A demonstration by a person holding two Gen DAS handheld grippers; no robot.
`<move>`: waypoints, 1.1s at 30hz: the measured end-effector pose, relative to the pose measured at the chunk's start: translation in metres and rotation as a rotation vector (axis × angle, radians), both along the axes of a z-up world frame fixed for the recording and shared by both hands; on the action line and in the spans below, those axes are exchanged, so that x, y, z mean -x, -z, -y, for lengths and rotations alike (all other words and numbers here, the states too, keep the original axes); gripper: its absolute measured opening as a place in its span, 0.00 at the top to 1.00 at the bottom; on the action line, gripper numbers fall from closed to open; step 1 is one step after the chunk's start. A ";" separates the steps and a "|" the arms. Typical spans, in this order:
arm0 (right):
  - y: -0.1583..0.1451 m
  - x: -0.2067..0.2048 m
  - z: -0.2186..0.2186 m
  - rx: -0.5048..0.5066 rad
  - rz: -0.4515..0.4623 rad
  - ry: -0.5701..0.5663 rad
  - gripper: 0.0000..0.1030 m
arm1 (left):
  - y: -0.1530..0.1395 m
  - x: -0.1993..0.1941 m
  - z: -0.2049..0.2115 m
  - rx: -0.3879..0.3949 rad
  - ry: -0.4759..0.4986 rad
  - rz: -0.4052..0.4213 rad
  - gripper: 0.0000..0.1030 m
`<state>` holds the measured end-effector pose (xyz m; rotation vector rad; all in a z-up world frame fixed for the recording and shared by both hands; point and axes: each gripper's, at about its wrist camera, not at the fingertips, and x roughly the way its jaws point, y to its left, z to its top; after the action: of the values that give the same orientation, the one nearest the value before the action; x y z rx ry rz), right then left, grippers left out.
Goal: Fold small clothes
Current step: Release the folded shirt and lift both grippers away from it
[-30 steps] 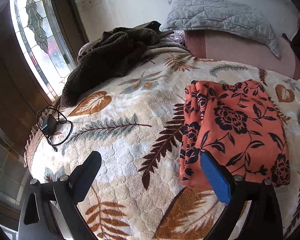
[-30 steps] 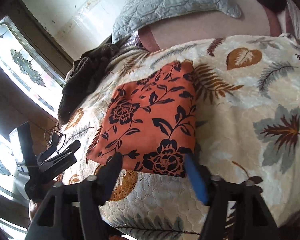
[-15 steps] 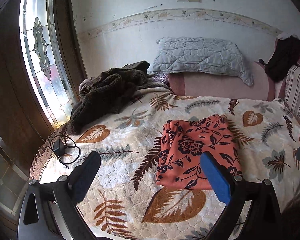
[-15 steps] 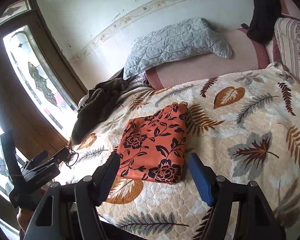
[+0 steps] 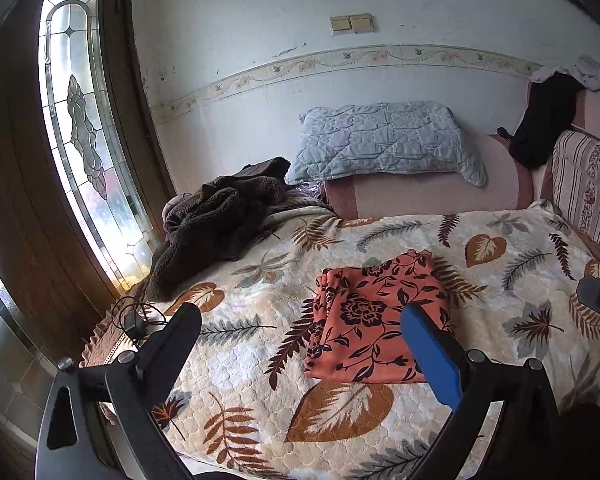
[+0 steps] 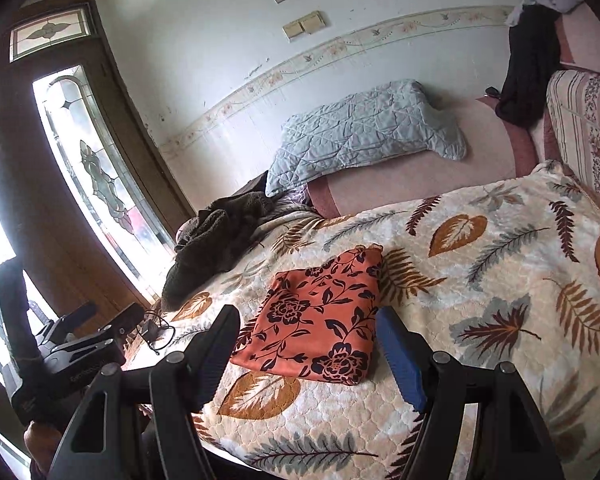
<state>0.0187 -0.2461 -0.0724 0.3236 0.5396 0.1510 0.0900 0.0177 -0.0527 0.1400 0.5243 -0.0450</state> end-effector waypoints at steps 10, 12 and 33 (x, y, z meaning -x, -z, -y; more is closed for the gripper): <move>-0.002 0.011 -0.004 0.021 0.025 -0.010 0.28 | -0.005 0.013 0.006 -0.023 -0.004 0.008 0.03; -0.003 0.014 -0.005 0.017 0.032 -0.012 0.28 | -0.006 0.013 0.006 -0.018 -0.003 0.005 0.03; -0.001 0.011 -0.022 0.053 0.031 -0.030 0.28 | 0.002 0.005 -0.012 0.001 -0.059 -0.016 0.03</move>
<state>0.0076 -0.2246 -0.0718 0.2612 0.5166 0.1698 0.0852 0.0301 -0.0548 0.1229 0.5439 0.0108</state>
